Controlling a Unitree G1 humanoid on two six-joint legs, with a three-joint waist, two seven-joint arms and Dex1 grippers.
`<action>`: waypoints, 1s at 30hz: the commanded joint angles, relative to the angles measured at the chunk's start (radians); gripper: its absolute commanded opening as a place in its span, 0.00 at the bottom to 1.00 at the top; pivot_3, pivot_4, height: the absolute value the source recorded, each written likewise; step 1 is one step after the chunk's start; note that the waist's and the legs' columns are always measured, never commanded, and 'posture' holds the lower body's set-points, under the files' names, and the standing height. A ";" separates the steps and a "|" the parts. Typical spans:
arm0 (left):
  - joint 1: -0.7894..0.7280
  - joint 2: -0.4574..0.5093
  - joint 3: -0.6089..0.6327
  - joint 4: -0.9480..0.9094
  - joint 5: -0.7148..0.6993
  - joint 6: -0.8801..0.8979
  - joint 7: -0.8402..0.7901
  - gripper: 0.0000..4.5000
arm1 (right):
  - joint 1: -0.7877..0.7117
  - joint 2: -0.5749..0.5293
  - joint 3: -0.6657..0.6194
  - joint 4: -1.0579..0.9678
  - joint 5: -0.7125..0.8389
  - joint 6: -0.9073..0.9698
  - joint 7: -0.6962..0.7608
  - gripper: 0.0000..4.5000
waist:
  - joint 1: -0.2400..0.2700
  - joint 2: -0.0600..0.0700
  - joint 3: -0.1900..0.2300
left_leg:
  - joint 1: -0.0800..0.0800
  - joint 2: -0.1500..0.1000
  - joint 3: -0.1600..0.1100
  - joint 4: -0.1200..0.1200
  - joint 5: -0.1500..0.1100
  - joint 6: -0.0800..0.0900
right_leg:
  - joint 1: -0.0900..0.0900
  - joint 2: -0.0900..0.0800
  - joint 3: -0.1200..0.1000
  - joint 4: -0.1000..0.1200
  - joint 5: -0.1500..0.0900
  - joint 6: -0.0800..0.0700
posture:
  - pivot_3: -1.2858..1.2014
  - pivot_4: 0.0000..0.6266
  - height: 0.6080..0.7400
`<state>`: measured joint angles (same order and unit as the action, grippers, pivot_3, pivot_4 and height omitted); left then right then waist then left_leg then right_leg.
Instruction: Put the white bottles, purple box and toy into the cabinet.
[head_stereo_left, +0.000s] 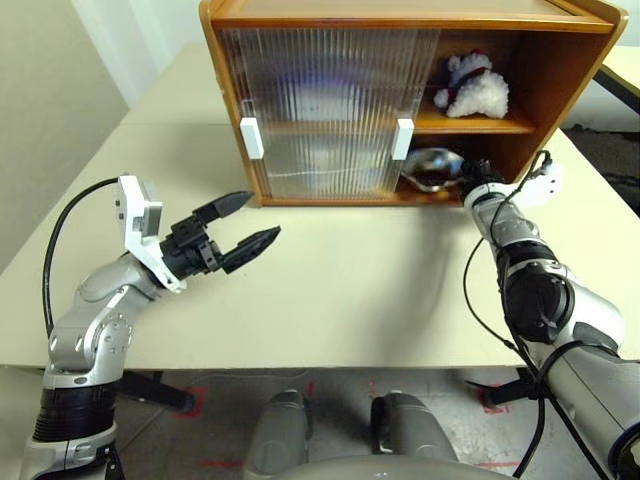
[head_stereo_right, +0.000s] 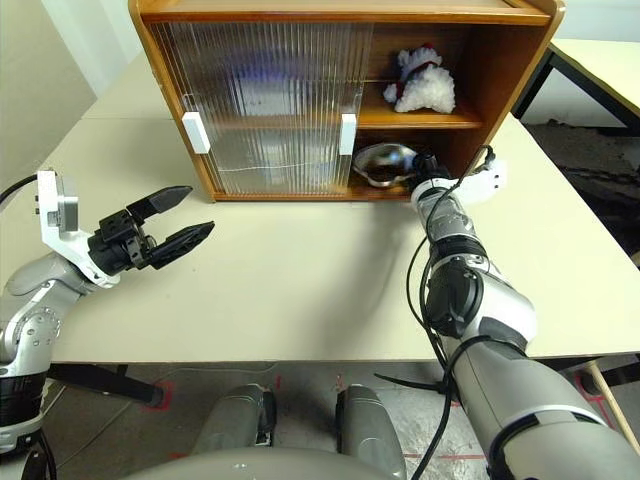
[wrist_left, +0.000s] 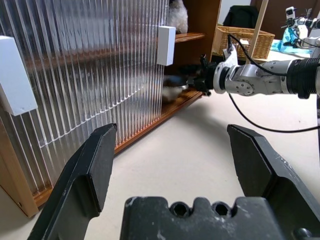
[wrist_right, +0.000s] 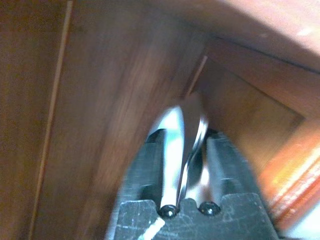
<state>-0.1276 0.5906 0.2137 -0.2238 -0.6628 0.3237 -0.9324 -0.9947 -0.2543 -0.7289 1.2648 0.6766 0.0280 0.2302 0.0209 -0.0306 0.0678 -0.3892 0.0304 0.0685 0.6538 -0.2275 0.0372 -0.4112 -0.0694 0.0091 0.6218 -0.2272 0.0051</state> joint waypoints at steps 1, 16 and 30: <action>0.007 -0.004 -0.012 -0.014 0.014 -0.007 0.004 1.00 | -0.003 0.000 -0.004 0.009 -0.004 0.002 -0.002 0.73 | -0.001 0.000 0.000 | 0.000 0.000 0.000 0.000 0.000 0.000 | 0.000 0.000 0.000 0.000 0.000 0.000 | 0.59 0.02 1.00; 0.017 -0.006 -0.015 -0.026 0.009 -0.002 0.010 1.00 | 0.149 -0.024 0.158 -0.155 -0.133 0.060 0.115 0.99 | -0.002 0.000 0.000 | 0.001 0.000 0.000 -0.004 0.000 0.000 | 0.000 0.000 0.000 -0.001 -0.001 -0.001 | 0.59 0.05 1.00; 0.020 -0.007 -0.024 -0.026 0.005 0.002 0.011 1.00 | 0.552 0.025 0.461 -0.820 -0.253 0.163 0.215 0.16 | -0.003 0.003 0.002 | 0.002 0.001 -0.001 -0.004 0.000 0.000 | -0.001 0.000 0.000 0.000 -0.004 0.000 | 0.58 0.06 1.00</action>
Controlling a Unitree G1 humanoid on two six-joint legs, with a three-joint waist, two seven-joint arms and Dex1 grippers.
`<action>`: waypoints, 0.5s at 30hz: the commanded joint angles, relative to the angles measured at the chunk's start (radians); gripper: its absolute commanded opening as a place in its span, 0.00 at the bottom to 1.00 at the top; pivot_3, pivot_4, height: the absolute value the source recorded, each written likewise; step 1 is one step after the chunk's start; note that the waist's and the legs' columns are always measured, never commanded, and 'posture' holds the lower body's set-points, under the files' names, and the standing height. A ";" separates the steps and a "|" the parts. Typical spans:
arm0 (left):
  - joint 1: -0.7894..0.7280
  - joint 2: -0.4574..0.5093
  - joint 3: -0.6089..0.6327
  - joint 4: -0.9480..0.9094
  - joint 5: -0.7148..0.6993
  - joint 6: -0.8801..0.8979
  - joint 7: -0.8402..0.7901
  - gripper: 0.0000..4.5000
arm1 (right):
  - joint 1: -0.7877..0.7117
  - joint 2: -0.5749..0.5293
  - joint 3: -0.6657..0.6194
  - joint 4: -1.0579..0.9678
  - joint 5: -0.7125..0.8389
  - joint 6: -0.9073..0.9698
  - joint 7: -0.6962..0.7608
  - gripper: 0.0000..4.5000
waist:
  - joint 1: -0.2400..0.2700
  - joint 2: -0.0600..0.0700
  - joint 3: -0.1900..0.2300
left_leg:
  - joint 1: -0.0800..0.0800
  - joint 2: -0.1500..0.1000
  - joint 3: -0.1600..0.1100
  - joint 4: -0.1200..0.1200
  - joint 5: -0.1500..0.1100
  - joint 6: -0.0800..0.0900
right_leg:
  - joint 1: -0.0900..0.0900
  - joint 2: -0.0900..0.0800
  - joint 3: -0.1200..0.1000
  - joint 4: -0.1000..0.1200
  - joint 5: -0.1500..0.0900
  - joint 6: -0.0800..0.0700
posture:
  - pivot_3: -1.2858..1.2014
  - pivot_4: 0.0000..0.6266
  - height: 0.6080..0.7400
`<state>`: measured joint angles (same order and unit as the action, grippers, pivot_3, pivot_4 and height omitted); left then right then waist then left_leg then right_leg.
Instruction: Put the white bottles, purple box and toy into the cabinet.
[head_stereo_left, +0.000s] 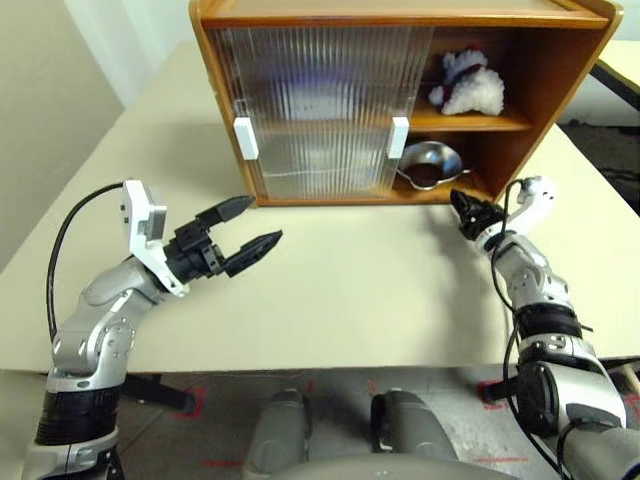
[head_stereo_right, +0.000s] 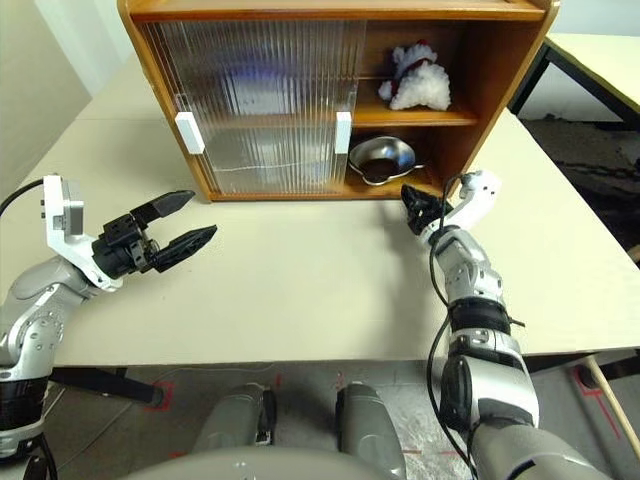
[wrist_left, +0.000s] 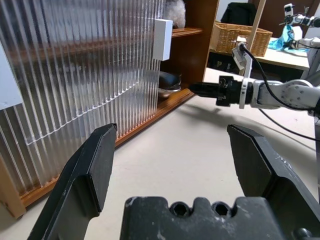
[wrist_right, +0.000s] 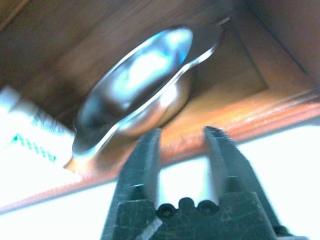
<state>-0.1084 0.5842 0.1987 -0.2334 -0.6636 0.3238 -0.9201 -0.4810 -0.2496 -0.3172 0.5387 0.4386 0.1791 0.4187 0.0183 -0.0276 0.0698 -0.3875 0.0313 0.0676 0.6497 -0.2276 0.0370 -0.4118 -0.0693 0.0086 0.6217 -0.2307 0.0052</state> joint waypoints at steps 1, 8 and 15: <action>0.000 0.000 -0.009 -0.017 0.006 0.002 -0.001 1.00 | 0.055 0.021 0.071 -0.125 -0.024 0.004 0.045 0.07 | 0.000 0.000 0.000 | 0.000 0.000 0.000 0.000 0.000 0.000 | 0.000 0.000 0.000 0.000 0.000 0.000 | 0.58 0.06 1.00; -0.001 0.000 -0.007 -0.012 0.007 -0.002 -0.002 1.00 | 0.097 0.041 0.198 -0.279 -0.041 -0.082 0.208 0.01 | 0.004 0.000 0.000 | 0.000 0.000 0.000 0.001 0.000 -0.001 | -0.001 0.000 -0.001 0.002 -0.001 -0.001 | 0.59 0.06 1.00; 0.004 0.003 0.000 -0.014 0.008 -0.007 -0.002 1.00 | 0.012 0.078 0.227 -0.286 -0.034 -0.068 0.221 0.01 | 0.010 0.000 0.000 | 0.000 0.000 -0.001 0.001 -0.002 -0.003 | -0.001 0.000 -0.001 0.002 -0.001 -0.001 | 0.59 0.05 1.00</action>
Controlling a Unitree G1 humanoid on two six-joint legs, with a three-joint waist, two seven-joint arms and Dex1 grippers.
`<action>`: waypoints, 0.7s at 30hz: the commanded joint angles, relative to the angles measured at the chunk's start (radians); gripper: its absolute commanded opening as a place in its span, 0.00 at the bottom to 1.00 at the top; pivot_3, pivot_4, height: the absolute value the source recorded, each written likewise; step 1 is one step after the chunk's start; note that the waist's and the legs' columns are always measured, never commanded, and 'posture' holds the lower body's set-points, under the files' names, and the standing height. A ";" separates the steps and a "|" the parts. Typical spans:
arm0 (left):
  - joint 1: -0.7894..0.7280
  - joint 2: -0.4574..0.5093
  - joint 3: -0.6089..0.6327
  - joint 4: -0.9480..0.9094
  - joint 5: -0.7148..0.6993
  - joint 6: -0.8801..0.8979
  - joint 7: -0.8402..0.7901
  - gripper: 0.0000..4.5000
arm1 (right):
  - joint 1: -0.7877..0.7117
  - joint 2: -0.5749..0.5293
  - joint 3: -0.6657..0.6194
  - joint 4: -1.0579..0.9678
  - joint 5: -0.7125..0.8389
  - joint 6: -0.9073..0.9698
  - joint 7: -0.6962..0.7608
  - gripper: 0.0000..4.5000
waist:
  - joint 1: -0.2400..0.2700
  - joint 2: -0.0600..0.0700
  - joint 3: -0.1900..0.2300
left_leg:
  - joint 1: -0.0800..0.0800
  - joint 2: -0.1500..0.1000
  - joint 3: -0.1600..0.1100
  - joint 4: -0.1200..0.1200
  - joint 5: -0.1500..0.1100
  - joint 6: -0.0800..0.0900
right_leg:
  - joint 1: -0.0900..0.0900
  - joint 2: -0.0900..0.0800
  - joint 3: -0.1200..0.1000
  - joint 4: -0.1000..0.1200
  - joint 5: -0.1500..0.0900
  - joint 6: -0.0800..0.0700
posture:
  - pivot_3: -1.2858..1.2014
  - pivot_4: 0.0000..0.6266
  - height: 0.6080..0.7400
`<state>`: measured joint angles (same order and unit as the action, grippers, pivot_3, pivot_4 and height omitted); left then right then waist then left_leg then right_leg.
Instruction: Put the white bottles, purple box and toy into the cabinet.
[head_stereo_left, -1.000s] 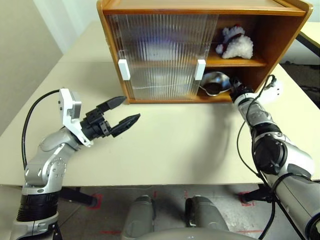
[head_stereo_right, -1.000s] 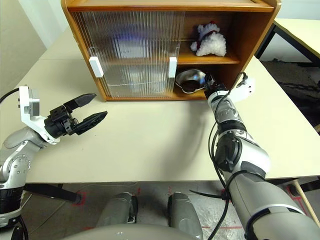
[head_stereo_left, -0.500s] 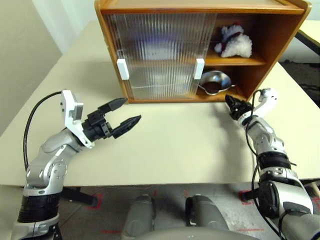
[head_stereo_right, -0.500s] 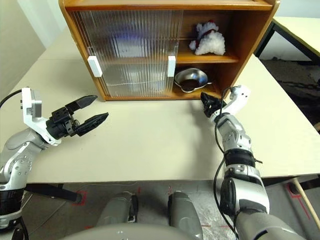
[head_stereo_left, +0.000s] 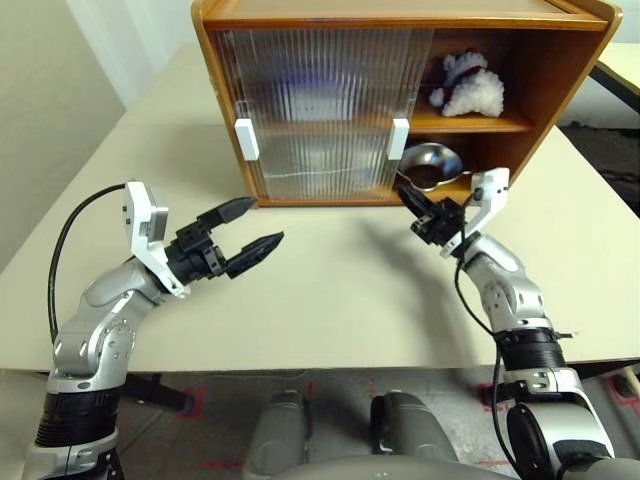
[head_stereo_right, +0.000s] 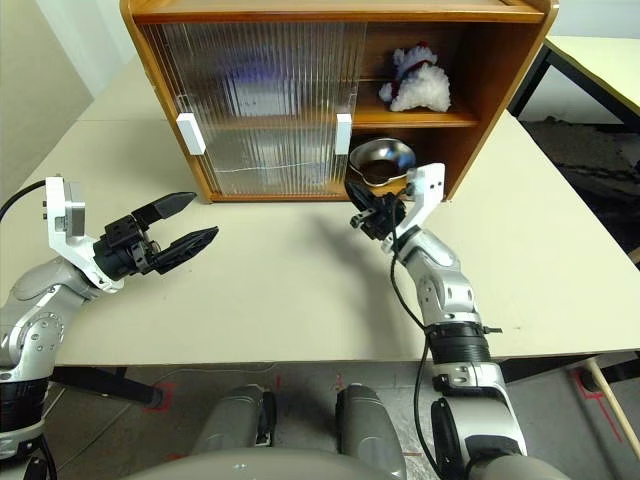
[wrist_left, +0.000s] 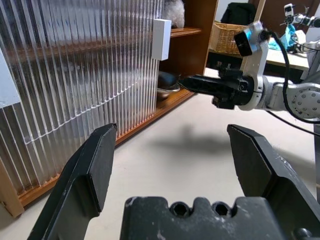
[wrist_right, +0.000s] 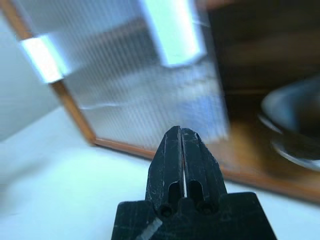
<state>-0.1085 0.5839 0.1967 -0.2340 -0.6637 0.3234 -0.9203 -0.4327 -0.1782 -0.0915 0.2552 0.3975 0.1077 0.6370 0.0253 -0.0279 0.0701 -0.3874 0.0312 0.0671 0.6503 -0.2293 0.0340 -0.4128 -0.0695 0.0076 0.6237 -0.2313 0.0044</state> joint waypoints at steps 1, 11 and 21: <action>0.007 0.004 0.003 -0.016 0.007 -0.006 -0.002 1.00 | -0.054 0.012 0.005 0.002 0.008 0.007 0.003 0.01 | 0.005 0.000 0.000 | 0.000 0.000 0.000 0.000 0.000 0.000 | 0.000 0.000 0.000 0.000 0.000 0.000 | 0.59 0.05 1.00; -0.002 0.001 -0.002 -0.002 0.015 -0.020 -0.003 1.00 | -0.184 0.079 -0.007 0.077 -0.003 -0.009 -0.050 0.01 | 0.024 -0.002 -0.002 | -0.002 0.000 0.000 -0.001 0.000 0.000 | -0.003 0.000 -0.001 0.002 0.000 -0.004 | 0.59 0.02 1.00; -0.009 -0.001 -0.004 0.011 0.016 -0.027 -0.003 1.00 | -0.174 0.020 -0.055 0.113 -0.036 -0.049 -0.111 0.01 | 0.024 -0.003 -0.002 | -0.002 0.000 0.001 -0.001 0.000 -0.001 | -0.004 0.000 -0.001 0.002 0.000 -0.004 | 0.59 0.02 1.00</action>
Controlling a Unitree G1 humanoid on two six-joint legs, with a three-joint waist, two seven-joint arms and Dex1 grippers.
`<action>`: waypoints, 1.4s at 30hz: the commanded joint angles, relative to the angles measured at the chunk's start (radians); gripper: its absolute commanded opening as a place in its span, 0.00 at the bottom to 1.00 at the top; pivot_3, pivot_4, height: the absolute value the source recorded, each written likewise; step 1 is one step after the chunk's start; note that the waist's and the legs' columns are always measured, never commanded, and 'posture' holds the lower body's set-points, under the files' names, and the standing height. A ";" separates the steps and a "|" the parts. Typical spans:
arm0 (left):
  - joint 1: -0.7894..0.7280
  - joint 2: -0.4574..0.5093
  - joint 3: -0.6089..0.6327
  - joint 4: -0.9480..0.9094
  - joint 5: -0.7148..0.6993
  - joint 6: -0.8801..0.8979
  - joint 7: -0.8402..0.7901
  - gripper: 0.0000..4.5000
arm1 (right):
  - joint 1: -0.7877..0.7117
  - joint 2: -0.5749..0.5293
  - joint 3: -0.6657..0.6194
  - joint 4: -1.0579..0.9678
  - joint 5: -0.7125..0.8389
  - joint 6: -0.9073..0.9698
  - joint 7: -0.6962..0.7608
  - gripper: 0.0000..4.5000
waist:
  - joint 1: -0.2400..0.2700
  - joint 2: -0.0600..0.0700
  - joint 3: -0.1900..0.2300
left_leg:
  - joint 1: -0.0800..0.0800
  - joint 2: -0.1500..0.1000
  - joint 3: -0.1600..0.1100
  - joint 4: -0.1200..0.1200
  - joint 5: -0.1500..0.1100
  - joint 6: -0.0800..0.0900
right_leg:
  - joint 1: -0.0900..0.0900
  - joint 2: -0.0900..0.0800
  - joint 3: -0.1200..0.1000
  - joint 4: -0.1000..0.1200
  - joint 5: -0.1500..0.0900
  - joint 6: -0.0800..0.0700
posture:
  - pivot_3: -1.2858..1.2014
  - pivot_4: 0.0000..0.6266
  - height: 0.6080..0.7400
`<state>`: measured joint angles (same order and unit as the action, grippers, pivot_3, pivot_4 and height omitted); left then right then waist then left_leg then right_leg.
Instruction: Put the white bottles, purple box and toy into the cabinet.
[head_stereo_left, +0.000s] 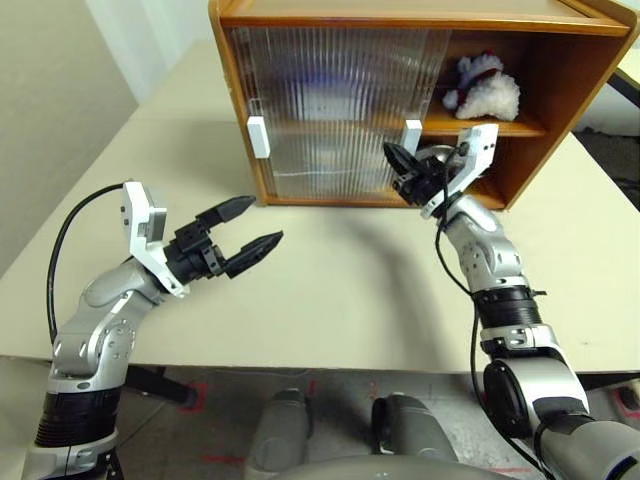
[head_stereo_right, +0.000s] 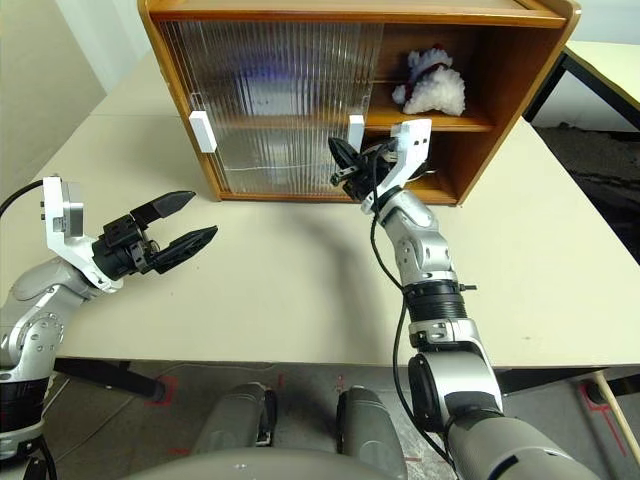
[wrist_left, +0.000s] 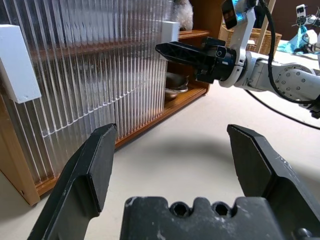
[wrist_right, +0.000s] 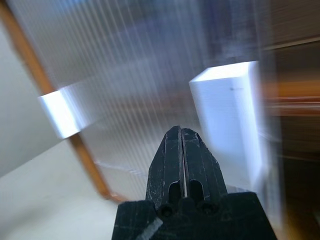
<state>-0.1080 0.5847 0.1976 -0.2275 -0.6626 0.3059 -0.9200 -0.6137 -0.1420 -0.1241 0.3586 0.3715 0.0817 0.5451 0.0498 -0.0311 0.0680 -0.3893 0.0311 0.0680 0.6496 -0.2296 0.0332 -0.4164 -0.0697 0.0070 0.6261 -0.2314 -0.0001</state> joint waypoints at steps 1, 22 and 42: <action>-0.012 -0.002 -0.008 0.008 0.016 -0.011 -0.006 1.00 | 0.012 -0.027 -0.029 0.003 -0.013 -0.023 -0.026 0.01 | -0.001 0.000 0.000 | 0.000 0.000 0.000 0.000 0.000 0.000 | 0.000 0.000 0.000 0.000 0.000 0.000 | 0.58 0.02 1.00; -0.037 -0.016 -0.028 0.032 0.026 -0.014 -0.023 1.00 | 0.074 -0.172 -0.135 0.048 -0.021 -0.067 -0.105 0.01 | -0.006 -0.001 -0.001 | 0.000 0.000 0.001 0.006 0.000 0.000 | 0.003 -0.001 0.001 -0.001 -0.001 0.000 | 0.58 0.03 1.00; -0.040 -0.028 -0.032 0.037 0.033 -0.020 -0.025 1.00 | 0.023 -0.269 -0.240 0.209 -0.018 -0.122 -0.164 0.01 | -0.005 -0.001 -0.001 | 0.001 -0.001 0.002 0.008 0.001 0.002 | 0.006 -0.001 0.002 -0.002 -0.001 -0.002 | 0.58 0.02 1.00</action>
<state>-0.1458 0.5614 0.1768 -0.2061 -0.6431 0.2939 -0.9362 -0.5826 -0.3922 -0.3316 0.5393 0.3598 -0.0264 0.4056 0.0449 -0.0322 0.0673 -0.3887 0.0304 0.0696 0.6573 -0.2283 0.0353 -0.4107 -0.0709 0.0090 0.6240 -0.2322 -0.0019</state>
